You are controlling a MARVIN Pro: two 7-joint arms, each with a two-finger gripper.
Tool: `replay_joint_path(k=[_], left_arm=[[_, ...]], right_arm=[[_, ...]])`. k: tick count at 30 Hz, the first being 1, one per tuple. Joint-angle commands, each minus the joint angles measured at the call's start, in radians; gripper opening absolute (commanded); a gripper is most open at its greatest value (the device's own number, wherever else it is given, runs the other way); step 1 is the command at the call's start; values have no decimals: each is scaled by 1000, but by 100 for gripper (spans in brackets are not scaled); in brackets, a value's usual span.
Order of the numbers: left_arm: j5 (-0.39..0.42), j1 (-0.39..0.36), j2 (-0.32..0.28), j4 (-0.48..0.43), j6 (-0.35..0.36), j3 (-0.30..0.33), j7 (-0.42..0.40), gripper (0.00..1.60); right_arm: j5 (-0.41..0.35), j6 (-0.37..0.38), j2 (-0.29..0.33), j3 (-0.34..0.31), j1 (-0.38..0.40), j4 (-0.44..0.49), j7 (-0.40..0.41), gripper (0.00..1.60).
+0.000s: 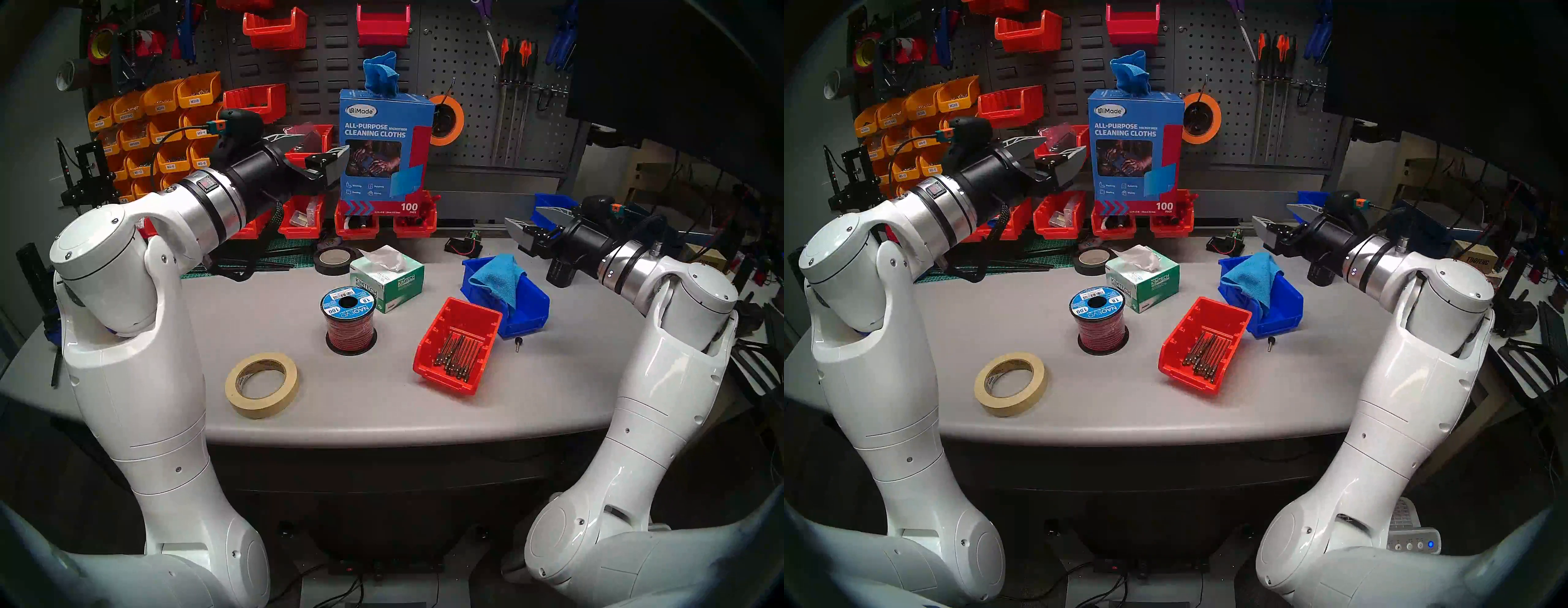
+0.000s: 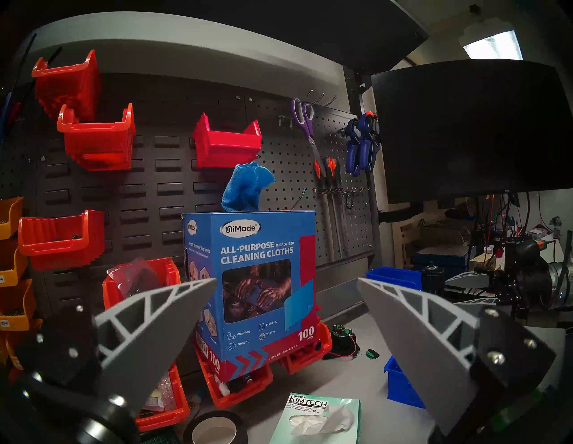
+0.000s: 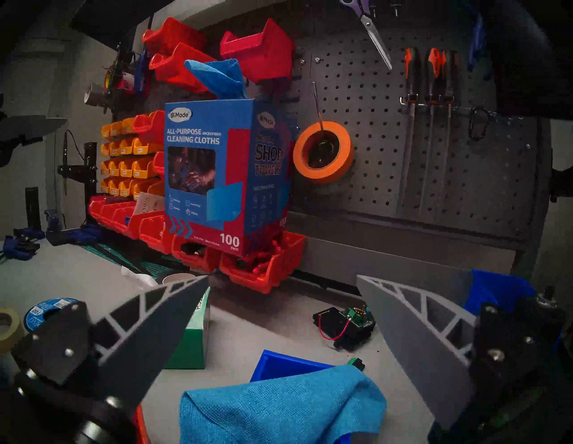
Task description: Take out a shop towel
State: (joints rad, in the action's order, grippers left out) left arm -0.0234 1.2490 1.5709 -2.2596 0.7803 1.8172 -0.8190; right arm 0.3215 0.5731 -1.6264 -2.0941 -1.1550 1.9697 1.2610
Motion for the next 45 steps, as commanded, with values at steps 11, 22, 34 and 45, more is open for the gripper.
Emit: replay_joint_path(k=[11,22,34,45], left_arm=[[-64,110,79,-94,-67,-86,222,160],[-95,236,54,-74,-135,-130,418,160],[-75,324,42,-48,-307,-169,662,160],[-18,415,39,-43,-454,-180,782,160]], right_arm=[[-84,-224,-179,62,108,-23,-189,160],[-110,-392,-211,39,59,-31,-316,160],[-175,-457,-162,52,-31,-40,-383,160],[-293,-448,-74,101,-179,18,-445,160]])
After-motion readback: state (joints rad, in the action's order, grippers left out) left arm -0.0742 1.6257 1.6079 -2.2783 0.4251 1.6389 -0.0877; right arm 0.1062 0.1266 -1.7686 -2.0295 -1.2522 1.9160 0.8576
